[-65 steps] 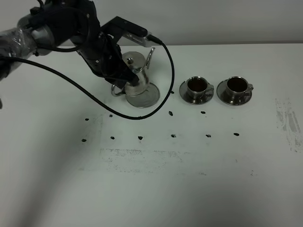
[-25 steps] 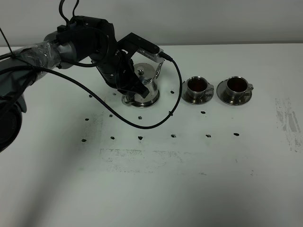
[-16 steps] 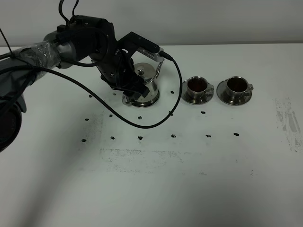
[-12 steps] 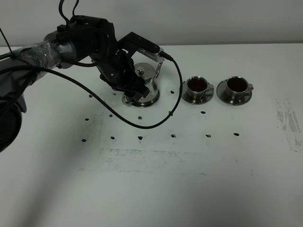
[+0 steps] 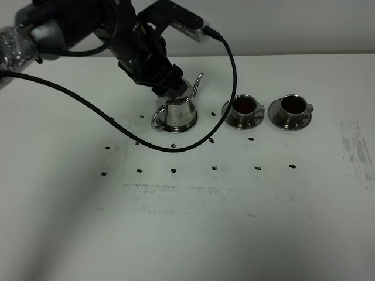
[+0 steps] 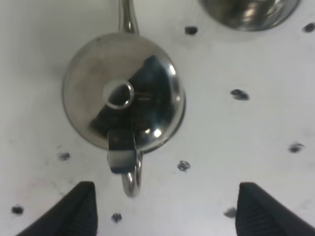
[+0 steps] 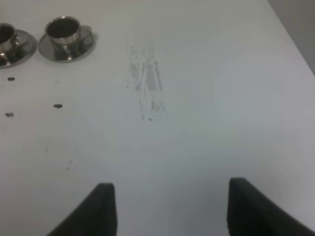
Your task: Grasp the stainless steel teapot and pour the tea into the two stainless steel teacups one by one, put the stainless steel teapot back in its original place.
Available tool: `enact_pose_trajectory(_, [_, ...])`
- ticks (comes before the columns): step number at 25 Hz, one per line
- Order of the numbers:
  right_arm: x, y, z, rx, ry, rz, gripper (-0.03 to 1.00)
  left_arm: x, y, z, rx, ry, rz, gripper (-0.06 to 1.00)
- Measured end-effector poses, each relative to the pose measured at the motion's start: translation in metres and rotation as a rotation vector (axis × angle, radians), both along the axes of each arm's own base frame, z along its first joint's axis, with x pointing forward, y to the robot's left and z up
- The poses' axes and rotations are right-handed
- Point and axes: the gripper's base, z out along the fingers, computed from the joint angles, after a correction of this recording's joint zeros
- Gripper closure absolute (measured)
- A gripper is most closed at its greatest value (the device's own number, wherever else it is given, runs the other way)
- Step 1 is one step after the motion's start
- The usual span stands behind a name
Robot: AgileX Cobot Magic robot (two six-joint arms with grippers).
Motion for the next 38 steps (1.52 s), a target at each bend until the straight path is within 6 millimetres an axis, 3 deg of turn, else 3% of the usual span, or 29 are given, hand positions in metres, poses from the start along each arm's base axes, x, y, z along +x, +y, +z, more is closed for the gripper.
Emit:
enact_pose_trajectory(4, [0.0, 0.0, 0.0, 0.0, 0.0, 0.0, 0.48, -0.017, 0.009, 0.037, -0.016, -0.032, -0.003, 0.37])
enact_pose_trajectory(14, [0.0, 0.0, 0.0, 0.0, 0.0, 0.0, 0.48, -0.05, 0.031, 0.09, -0.045, -0.032, 0.004, 0.37])
enact_pose_trajectory(22, [0.0, 0.0, 0.0, 0.0, 0.0, 0.0, 0.48, -0.078, 0.089, 0.119, -0.054, -0.053, 0.115, 0.37])
enact_pose_trajectory(25, [0.0, 0.0, 0.0, 0.0, 0.0, 0.0, 0.48, -0.098, 0.113, 0.121, -0.049, -0.045, 0.166, 0.37])
enact_pose_trajectory(30, [0.0, 0.0, 0.0, 0.0, 0.0, 0.0, 0.48, -0.15, 0.157, 0.12, -0.065, -0.045, 0.281, 0.37])
enact_pose_trajectory(35, [0.0, 0.0, 0.0, 0.0, 0.0, 0.0, 0.48, -0.211, 0.193, 0.093, -0.136, 0.012, 0.443, 0.37])
enact_pose_trajectory(38, [0.0, 0.0, 0.0, 0.0, 0.0, 0.0, 0.48, -0.246, 0.204, 0.076, -0.146, -0.004, 0.521, 0.37])
